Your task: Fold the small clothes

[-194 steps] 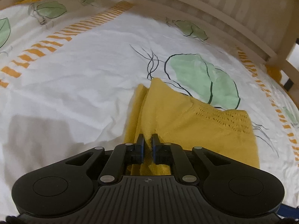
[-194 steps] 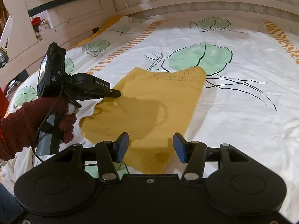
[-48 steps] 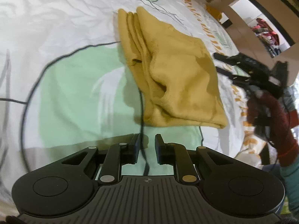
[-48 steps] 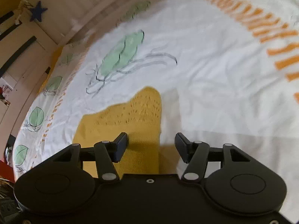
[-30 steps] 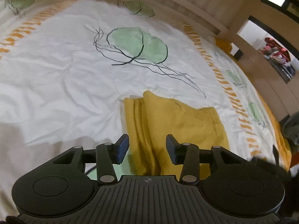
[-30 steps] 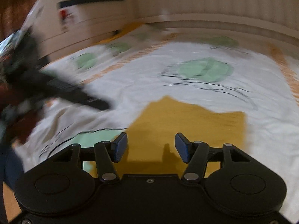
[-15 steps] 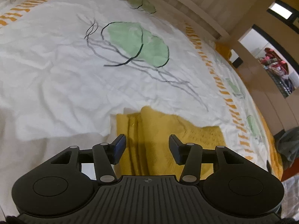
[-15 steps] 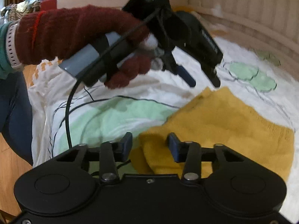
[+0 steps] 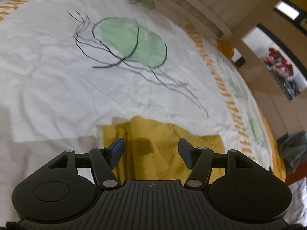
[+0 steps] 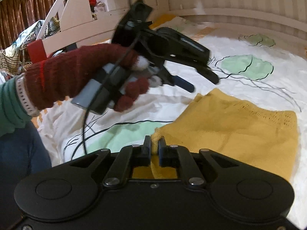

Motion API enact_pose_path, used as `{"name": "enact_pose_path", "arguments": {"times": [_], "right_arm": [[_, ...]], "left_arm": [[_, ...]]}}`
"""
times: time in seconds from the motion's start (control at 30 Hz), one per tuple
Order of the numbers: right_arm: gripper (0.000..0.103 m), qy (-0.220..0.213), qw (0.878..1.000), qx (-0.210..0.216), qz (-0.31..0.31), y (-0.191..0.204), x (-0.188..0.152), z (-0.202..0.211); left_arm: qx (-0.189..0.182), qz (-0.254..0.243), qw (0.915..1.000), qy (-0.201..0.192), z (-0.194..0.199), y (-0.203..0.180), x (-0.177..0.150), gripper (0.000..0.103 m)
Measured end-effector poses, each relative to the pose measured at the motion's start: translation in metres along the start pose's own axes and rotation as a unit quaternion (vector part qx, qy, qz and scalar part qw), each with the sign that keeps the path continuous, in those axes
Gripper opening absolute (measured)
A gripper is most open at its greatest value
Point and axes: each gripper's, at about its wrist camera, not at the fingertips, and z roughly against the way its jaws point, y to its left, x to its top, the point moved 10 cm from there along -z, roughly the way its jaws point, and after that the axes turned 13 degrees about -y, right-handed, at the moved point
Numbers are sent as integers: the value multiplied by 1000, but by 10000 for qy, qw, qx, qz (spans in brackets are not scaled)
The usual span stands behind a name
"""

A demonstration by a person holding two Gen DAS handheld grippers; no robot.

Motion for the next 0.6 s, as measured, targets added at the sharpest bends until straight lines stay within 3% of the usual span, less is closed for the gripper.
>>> {"name": "enact_pose_path", "arguments": {"times": [0.27, 0.3, 0.33, 0.37, 0.6], "right_arm": [[13, 156, 9997, 83, 150, 6, -7, 3], [13, 168, 9997, 85, 147, 5, -7, 3], [13, 171, 9997, 78, 152, 5, -7, 3], [13, 174, 9997, 75, 159, 5, -6, 3], [13, 149, 9996, 134, 194, 6, -4, 7]], "left_arm": [[216, -228, 9995, 99, -24, -2, -12, 57], [262, -246, 9993, 84, -25, -2, -13, 42], [334, -269, 9991, 43, -25, -1, -13, 18], [400, -315, 9987, -61, -25, 0, -13, 10], [268, -599, 9960, -601, 5, -13, 1, 10]]}}
